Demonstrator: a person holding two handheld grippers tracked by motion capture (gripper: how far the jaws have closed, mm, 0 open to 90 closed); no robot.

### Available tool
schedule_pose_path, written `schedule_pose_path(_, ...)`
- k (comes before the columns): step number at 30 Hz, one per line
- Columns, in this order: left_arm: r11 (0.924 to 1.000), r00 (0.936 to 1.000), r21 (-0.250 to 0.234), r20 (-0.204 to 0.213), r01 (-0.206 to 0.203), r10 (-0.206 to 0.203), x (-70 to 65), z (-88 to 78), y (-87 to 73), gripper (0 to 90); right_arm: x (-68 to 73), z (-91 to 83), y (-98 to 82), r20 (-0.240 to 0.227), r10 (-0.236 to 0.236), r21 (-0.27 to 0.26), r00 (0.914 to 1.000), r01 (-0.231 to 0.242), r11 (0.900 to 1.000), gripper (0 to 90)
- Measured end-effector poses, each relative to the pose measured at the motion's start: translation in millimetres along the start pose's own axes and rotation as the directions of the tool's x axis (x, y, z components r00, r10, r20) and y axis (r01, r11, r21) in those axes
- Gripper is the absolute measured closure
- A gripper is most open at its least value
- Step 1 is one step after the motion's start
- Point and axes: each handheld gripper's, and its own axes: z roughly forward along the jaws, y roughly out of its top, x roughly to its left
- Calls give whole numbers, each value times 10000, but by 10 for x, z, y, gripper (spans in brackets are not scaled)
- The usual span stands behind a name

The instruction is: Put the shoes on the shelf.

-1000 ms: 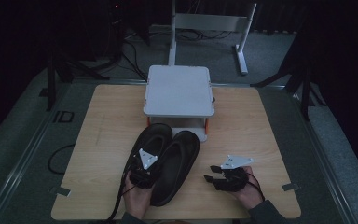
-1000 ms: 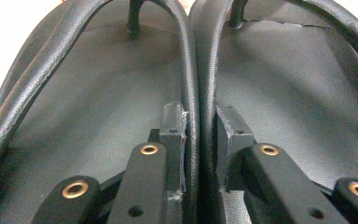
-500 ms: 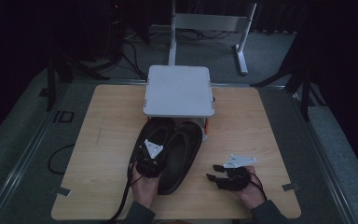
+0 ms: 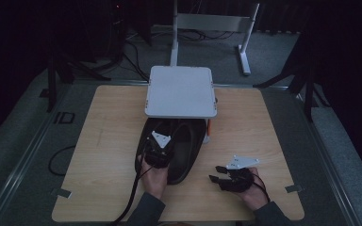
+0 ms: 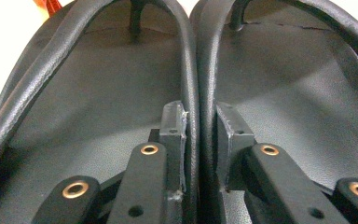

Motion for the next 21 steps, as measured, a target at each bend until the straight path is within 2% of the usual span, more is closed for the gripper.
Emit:
schedule_pose_path(8, 9991, 9987, -201, -324, 387, -393, -120, 204, 147, 749, -8, -8, -11, 2, 78, -23, 10000, -78, 10000, 518)
schedule_pose_path(14, 9959, 9927, -516, -919, 741, -786, -206, 353, 297, 749, -10, -4, -14, -13, 60, -15, 10000, -60, 10000, 517)
schedule_pose_path(21, 9931, 9859, -848, -1395, 814, -927, -256, 509, 426, 747, -11, 4, -14, -68, 90, -13, 9999, -90, 10000, 517)
